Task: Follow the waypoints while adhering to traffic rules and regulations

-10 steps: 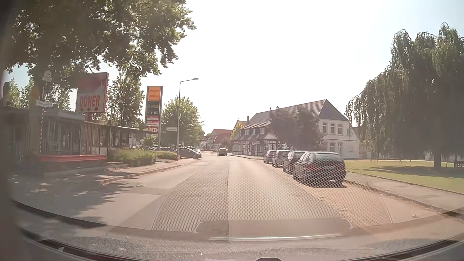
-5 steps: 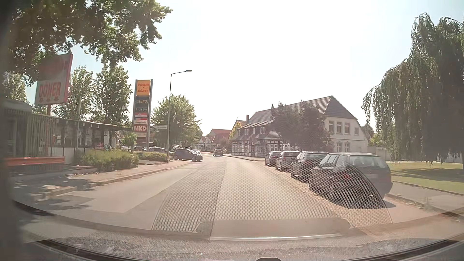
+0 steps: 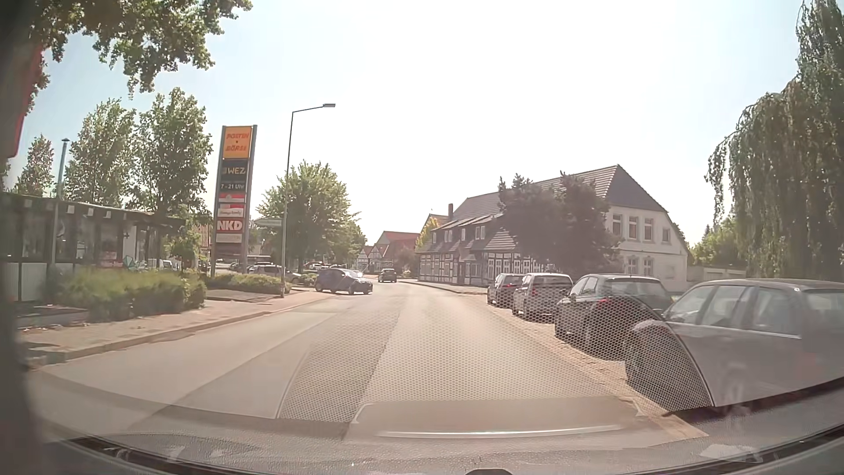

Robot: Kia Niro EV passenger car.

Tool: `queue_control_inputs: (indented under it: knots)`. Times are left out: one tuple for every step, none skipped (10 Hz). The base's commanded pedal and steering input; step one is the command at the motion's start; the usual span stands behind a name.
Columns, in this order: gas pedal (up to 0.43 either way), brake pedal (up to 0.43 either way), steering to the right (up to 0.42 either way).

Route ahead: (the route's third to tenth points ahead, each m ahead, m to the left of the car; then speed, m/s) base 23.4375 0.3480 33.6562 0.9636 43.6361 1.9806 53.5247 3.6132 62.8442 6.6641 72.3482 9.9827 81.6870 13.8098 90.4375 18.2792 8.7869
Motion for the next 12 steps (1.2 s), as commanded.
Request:
queue_control_inputs:
  knots:
    - [0.138, 0.0, -0.003]
    - [0.138, 0.0, -0.002]
    - [0.138, 0.0, -0.003]
    - [0.138, 0.0, -0.003]
    - [0.138, 0.0, -0.003]
    - [0.138, 0.0, -0.003]
    - [0.138, 0.0, -0.003]
    - [0.138, 0.0, -0.004]
    - [0.138, 0.0, -0.003]
    - [0.138, 0.0, -0.003]
    - [0.138, 0.0, -0.004]
    - [0.15, 0.0, -0.004]
